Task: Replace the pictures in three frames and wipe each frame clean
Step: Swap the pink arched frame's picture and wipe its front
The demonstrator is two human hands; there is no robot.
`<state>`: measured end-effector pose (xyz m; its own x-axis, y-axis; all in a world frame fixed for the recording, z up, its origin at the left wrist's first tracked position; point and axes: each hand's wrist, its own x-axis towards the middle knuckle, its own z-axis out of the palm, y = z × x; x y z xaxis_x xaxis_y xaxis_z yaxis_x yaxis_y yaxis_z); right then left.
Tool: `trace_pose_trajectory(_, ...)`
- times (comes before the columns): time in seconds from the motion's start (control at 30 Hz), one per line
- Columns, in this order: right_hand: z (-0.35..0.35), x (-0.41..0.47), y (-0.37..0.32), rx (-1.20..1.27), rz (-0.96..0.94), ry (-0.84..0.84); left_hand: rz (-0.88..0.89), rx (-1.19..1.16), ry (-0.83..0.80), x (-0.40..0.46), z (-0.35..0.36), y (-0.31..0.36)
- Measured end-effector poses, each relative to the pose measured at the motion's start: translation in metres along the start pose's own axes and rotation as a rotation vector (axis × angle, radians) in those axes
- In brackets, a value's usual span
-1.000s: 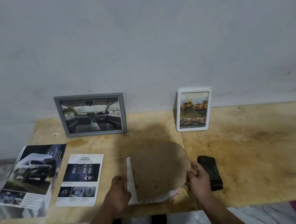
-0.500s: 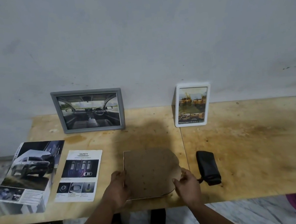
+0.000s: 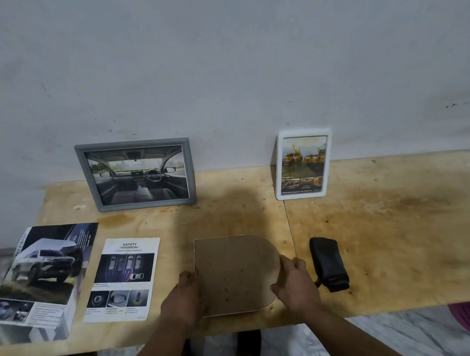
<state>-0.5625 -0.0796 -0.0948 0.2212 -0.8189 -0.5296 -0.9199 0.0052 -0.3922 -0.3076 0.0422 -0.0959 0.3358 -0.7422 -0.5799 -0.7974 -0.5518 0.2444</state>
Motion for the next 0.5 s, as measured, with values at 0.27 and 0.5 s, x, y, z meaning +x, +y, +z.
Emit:
trace_pose_trajectory(0.27,-0.003,0.008,-0.002,-0.257,-0.109,-0.106,0.061,0.143,0.007,0.006,-0.005,0.002)
trace_pose_trajectory(0.5,-0.010,0.020,-0.058,-0.713,-0.141,-0.159,0.193,0.397,-0.086,0.038,-0.017,0.006)
